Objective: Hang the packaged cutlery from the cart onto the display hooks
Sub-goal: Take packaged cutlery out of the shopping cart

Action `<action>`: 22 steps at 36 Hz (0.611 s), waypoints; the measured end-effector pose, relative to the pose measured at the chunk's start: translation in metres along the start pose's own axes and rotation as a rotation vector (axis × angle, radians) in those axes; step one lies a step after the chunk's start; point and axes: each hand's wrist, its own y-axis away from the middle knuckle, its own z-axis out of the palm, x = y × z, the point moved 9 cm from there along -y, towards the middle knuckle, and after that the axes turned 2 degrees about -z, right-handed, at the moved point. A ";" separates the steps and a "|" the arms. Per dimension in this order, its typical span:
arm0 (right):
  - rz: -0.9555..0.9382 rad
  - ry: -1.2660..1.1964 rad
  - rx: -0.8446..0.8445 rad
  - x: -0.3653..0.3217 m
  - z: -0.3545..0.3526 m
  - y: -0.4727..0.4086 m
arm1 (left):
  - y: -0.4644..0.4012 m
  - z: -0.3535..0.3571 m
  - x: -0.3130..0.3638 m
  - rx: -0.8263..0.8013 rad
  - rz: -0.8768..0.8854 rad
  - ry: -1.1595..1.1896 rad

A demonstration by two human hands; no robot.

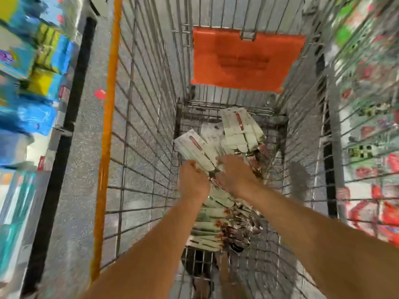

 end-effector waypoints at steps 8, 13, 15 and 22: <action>-0.241 0.195 0.106 -0.028 0.021 -0.044 | -0.018 -0.013 -0.002 0.307 0.127 0.000; -0.177 0.386 0.155 -0.022 0.033 -0.058 | -0.022 -0.009 -0.012 0.315 0.103 0.043; -0.161 0.351 0.173 -0.018 0.032 -0.058 | -0.023 -0.007 -0.012 0.301 0.119 0.039; -0.097 0.296 0.174 -0.014 0.022 -0.058 | -0.028 -0.004 0.002 0.298 0.141 0.026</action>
